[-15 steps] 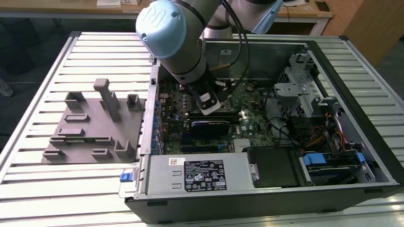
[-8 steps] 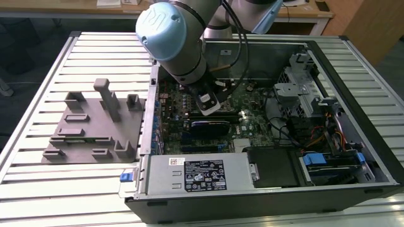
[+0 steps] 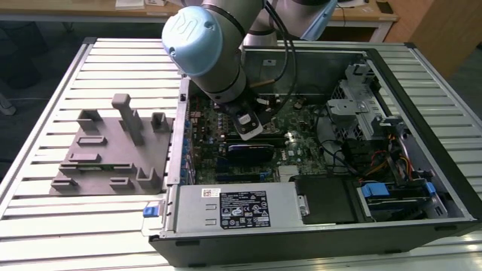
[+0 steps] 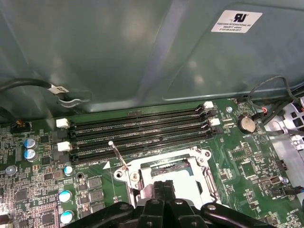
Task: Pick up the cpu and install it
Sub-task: 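Close the cpu cover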
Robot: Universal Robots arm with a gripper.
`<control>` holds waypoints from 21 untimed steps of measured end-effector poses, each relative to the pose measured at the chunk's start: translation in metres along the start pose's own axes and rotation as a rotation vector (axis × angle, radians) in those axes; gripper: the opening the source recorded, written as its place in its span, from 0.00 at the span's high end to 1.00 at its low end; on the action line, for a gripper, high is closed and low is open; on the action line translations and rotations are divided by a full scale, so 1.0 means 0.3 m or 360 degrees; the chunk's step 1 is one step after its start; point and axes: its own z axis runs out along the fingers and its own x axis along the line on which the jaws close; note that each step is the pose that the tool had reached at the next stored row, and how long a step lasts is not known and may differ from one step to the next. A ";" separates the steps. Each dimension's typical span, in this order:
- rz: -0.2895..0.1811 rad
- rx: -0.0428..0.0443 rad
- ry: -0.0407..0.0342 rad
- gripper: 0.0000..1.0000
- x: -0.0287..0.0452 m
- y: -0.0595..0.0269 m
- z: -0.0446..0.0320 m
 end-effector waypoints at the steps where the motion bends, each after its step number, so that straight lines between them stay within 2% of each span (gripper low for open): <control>1: 0.0001 -0.0002 0.0000 0.89 0.000 0.000 0.000; 7: 0.0007 -0.0019 0.0003 0.89 0.005 -0.002 -0.002; 21: 0.0011 -0.0020 0.0002 0.89 0.007 -0.014 0.007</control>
